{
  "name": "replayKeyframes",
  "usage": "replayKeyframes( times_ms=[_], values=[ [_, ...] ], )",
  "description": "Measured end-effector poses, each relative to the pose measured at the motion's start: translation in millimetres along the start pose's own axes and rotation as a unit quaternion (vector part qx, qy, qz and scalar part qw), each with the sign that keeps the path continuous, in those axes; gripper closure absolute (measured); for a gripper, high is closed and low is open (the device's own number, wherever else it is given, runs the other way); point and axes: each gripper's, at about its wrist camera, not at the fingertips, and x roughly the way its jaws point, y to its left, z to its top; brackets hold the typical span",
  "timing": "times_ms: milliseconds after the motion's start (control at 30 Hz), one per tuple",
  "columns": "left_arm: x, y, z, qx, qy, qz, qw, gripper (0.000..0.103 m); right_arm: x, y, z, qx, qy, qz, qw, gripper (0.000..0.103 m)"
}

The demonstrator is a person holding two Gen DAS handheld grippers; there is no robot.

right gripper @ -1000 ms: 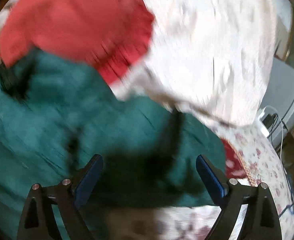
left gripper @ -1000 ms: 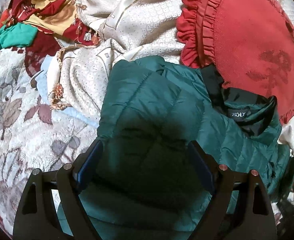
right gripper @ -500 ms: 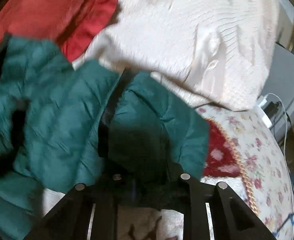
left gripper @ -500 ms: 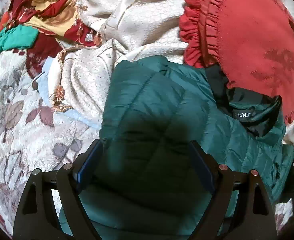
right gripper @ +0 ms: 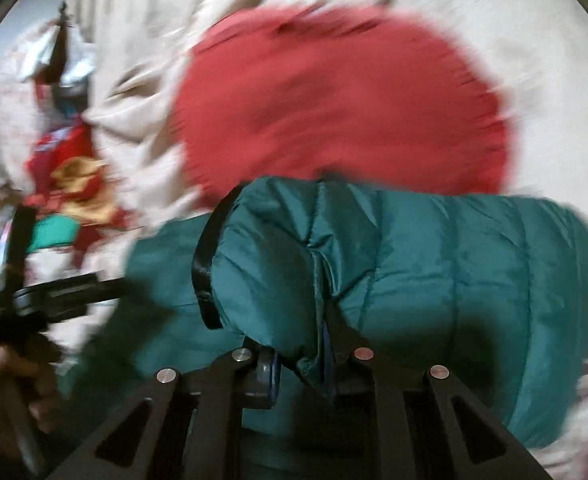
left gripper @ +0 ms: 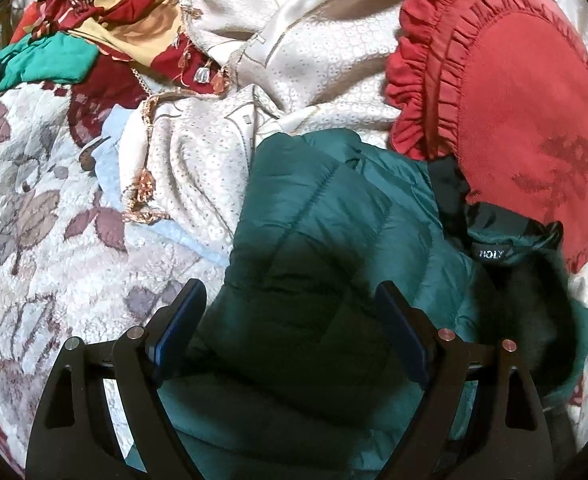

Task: Fold large clothes

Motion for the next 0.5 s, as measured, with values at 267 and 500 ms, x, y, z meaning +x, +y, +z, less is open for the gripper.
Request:
replayKeyframes(
  times_ms=[267,500],
  values=[
    [0,-7,2,0.009,-0.003,-0.017,0.9998,0.017,12,32,-10,-0.048,0.046,0.019,0.998,0.037],
    [-24,-14,-4,0.002,-0.044,-0.063,0.9971,0.017,-65,-6,-38,-0.073,0.075,-0.094,0.990,0.015]
  ],
)
